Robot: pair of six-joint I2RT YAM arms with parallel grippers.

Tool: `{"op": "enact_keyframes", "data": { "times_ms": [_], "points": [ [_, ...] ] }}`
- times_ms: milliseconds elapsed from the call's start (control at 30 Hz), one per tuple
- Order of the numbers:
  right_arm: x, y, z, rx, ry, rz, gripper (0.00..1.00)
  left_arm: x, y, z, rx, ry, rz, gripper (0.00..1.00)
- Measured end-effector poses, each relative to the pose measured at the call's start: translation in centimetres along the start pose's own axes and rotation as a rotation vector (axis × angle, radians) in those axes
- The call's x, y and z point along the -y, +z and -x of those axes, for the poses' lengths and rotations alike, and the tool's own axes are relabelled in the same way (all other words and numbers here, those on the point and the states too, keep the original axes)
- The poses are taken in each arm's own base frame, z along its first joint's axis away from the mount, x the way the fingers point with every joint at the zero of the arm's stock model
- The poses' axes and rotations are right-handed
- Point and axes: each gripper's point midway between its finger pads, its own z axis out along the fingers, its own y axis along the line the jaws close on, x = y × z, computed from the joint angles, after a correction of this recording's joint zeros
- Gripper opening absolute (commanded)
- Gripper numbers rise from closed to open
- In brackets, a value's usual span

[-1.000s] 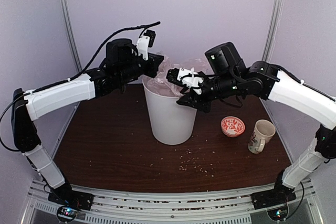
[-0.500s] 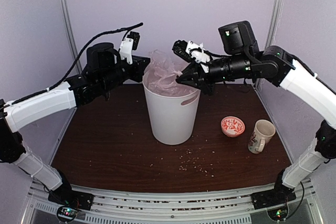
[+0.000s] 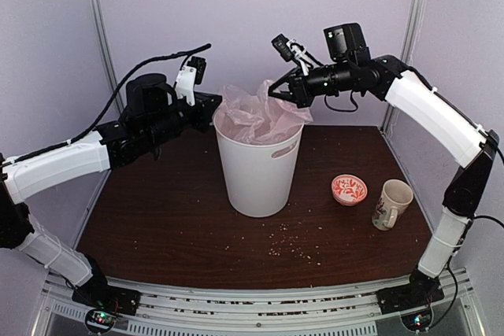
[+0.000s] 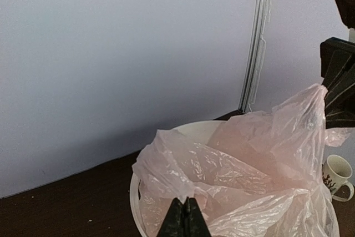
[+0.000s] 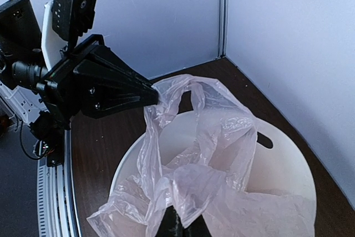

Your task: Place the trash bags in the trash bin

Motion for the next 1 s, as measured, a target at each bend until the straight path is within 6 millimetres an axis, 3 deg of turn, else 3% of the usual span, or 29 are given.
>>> {"op": "enact_keyframes", "data": {
  "times_ms": [100, 267, 467, 533, 700, 833, 1000],
  "points": [
    [0.0, 1.1, -1.0, -0.021, 0.038, 0.033, 0.0, 0.0, 0.0, -0.2, -0.009, 0.002, 0.001, 0.0],
    [0.8, 0.3, -0.2, 0.012, 0.084, 0.022, 0.0, -0.7, -1.6, 0.0, -0.017, 0.017, 0.028, 0.0],
    [7.0, -3.1, 1.3, 0.111, 0.154, -0.114, 0.0, -1.0, -5.8, 1.9, 0.048, 0.0, 0.016, 0.0],
    [8.8, -3.8, 1.1, 0.129, 0.182, -0.149, 0.0, -0.8, -6.3, 1.8, 0.051, -0.008, 0.004, 0.0],
    [12.0, -3.9, 0.1, 0.146, 0.234, -0.19, 0.01, -0.5, -6.2, -0.7, -0.013, -0.022, -0.02, 0.0],
    [12.5, -2.7, -1.0, 0.133, 0.265, -0.169, 0.01, -0.9, -6.3, -2.7, -0.066, -0.021, 0.0, 0.0],
    [12.9, -1.8, -1.6, 0.127, 0.282, -0.154, 0.0, -2.6, -6.3, -3.4, -0.089, -0.002, 0.087, 0.0]
  ]
}}
